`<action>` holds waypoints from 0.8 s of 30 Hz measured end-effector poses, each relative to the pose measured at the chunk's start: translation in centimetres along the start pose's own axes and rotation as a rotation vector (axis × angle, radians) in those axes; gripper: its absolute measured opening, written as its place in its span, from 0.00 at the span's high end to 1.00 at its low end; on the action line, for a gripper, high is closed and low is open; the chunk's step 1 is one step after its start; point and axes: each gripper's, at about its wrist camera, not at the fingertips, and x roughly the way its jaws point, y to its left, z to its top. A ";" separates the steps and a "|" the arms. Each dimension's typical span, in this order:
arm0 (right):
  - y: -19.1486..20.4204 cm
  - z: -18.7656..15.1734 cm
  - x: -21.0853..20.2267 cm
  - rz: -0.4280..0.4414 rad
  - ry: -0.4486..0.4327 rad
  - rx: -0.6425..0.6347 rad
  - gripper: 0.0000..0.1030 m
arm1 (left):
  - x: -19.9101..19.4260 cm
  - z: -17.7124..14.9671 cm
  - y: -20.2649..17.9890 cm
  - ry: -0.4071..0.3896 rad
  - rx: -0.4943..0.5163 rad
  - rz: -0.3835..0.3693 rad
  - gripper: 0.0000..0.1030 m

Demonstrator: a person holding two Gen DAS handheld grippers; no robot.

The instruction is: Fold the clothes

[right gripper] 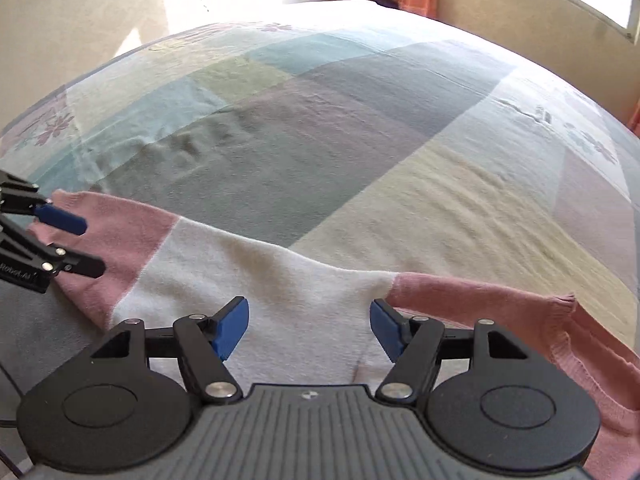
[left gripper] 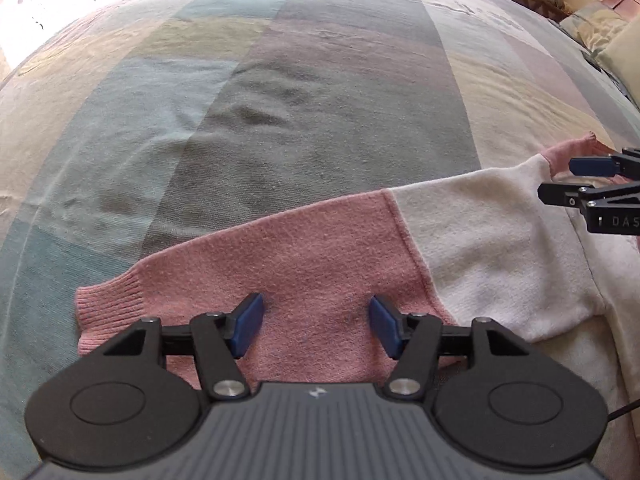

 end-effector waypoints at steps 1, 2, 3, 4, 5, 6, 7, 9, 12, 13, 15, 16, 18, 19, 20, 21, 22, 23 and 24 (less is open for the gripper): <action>-0.8 0.1 1.2 -0.040 0.003 0.028 0.27 | 0.1 0.0 0.0 -0.009 -0.025 0.004 0.40; -1.7 0.3 2.8 -0.048 0.026 0.057 0.26 | 0.1 0.1 0.0 -0.010 -0.027 0.016 0.39; -2.4 0.5 4.3 -0.033 0.054 0.087 0.21 | 0.1 0.2 0.0 -0.011 -0.028 0.028 0.39; -3.1 0.7 5.2 -0.017 0.046 0.123 0.06 | 0.1 0.3 -0.1 -0.011 -0.028 0.040 0.37; -3.5 1.1 5.9 -0.008 0.038 0.144 0.02 | 0.1 0.5 -0.1 -0.008 -0.028 0.044 0.37; -3.6 1.6 6.4 -0.007 0.048 0.148 0.00 | 0.1 0.7 0.0 -0.002 -0.044 0.047 0.37; -3.7 1.9 6.6 -0.005 0.053 0.148 0.00 | -0.1 0.8 0.1 0.004 -0.062 0.049 0.40; -4.1 2.1 5.7 0.026 0.053 0.153 0.00 | -0.7 1.0 -0.3 0.003 -0.091 0.053 0.41; -5.1 1.3 3.1 0.069 0.043 0.191 0.00 | -1.4 1.0 -1.6 0.002 -0.084 0.054 0.41; -5.6 1.0 2.1 0.077 0.042 0.204 0.00 | -1.5 1.0 -2.2 0.005 -0.074 0.053 0.41; -6.7 0.3 0.0 0.086 0.030 0.229 0.00 | -1.6 1.3 -3.7 0.012 -0.048 0.050 0.41; -7.4 -0.1 -1.0 0.088 0.024 0.243 0.00 | -1.7 1.5 -4.8 0.015 -0.030 0.044 0.41; -9.1 -1.1 -3.1 0.082 0.016 0.282 0.00 | -1.9 2.1 -7.0 0.006 0.007 0.017 0.41; -10.1 -1.7 -4.1 0.075 0.011 0.297 0.00 | -2.0 2.5 -8.2 -0.001 0.028 0.001 0.41; -11.0 -2.4 -5.1 0.069 0.006 0.313 0.00 | -2.2 2.8 -9.4 -0.009 0.049 -0.016 0.40; -12.0 -3.0 -6.1 0.063 0.000 0.329 0.00 | -2.3 3.4 -11.2 -0.016 0.083 -0.035 0.39; -12.9 -3.7 -7.0 0.053 -0.002 0.343 0.00 | -2.4 3.8 -12.8 -0.019 0.110 -0.051 0.38; -13.8 -4.6 -7.9 0.041 -0.002 0.355 0.00 | -2.5 4.1 -14.4 -0.017 0.134 -0.071 0.38; -14.7 -5.7 -8.9 0.026 0.000 0.371 0.00 | -2.5 4.4 -16.0 -0.014 0.158 -0.091 0.37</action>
